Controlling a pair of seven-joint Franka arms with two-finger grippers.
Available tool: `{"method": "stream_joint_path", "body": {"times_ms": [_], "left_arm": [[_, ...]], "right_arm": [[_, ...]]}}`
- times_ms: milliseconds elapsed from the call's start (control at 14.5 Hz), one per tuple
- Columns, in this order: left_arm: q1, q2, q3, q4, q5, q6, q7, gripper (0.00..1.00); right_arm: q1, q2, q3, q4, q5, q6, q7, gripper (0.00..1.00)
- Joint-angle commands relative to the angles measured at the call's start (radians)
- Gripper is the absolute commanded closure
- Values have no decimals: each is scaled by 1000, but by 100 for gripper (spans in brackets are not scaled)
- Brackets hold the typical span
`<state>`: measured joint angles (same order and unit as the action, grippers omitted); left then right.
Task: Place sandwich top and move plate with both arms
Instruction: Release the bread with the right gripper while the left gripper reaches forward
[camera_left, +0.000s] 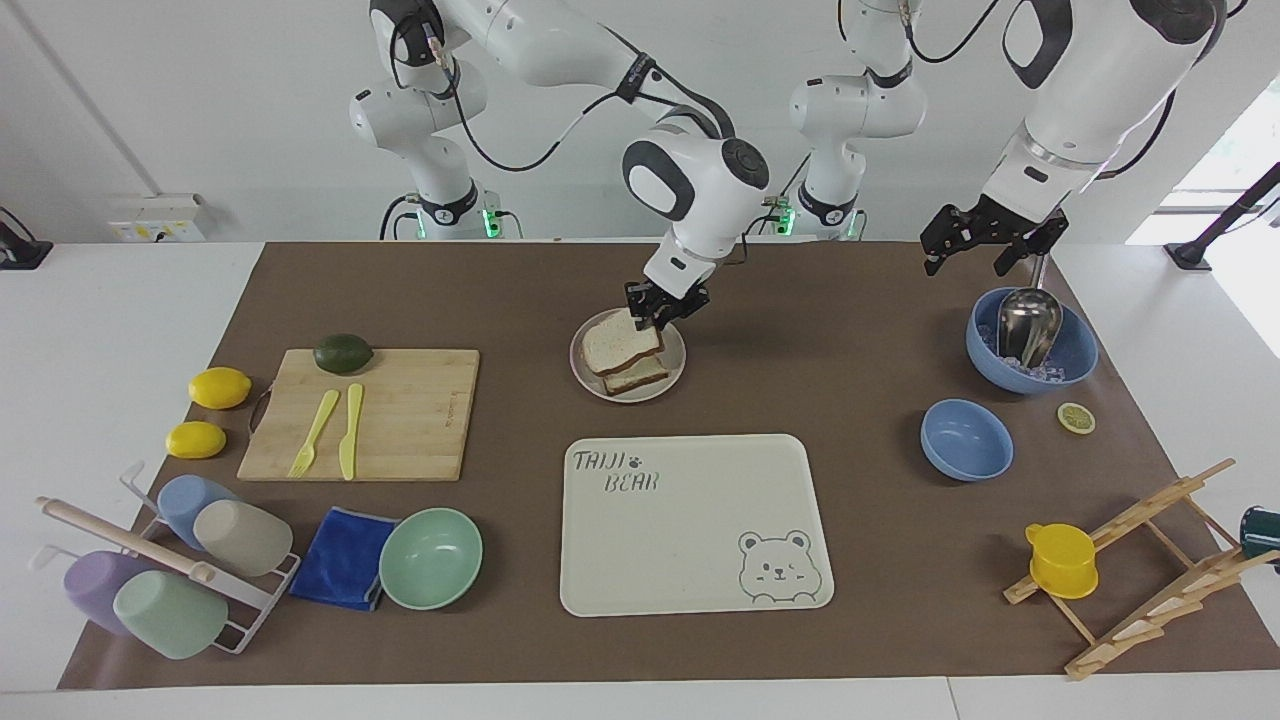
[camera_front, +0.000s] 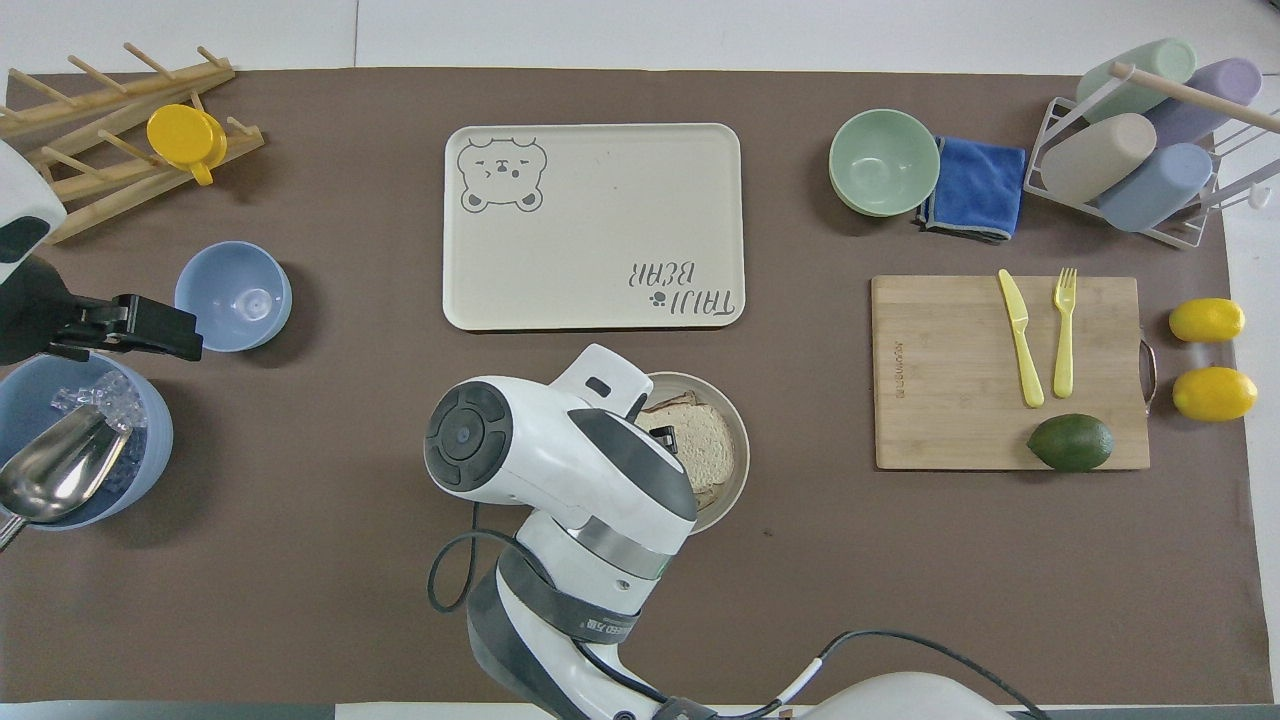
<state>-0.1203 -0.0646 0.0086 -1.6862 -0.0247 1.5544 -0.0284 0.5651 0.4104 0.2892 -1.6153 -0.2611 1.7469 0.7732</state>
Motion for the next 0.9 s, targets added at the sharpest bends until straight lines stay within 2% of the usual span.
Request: {"method": "stream_joint_path", "body": {"times_ms": [0, 207, 345, 414, 483, 552, 690, 828], "left_arm": [[16, -1, -10, 8, 9, -14, 4, 0], [16, -4, -10, -1, 9, -8, -2, 0], [22, -9, -10, -12, 9, -5, -2, 0], [24, -12, -10, -21, 9, 7, -4, 0], [24, -27, -10, -51, 9, 22, -17, 0], [16, -47, -13, -103, 9, 67, -53, 0], [-22, -105, -18, -235, -10, 177, -128, 0], [-80, -113, -18, -302, -47, 226, -178, 0]], "right_arm": [[-31, -22, 8, -28, 37, 31, 14, 35], [-72, -47, 8, -18, 80, 31, -2, 34], [-152, -90, 7, 0, 152, 25, -34, 28], [-210, -109, 8, 2, 184, 17, -78, 20], [-271, -129, 7, 2, 212, 13, -142, 3], [-321, -152, 7, 2, 214, -6, -202, 0], [-397, -209, 2, 5, 211, -42, -279, 0], [-483, -257, 2, 6, 217, -81, -372, 0]]}}
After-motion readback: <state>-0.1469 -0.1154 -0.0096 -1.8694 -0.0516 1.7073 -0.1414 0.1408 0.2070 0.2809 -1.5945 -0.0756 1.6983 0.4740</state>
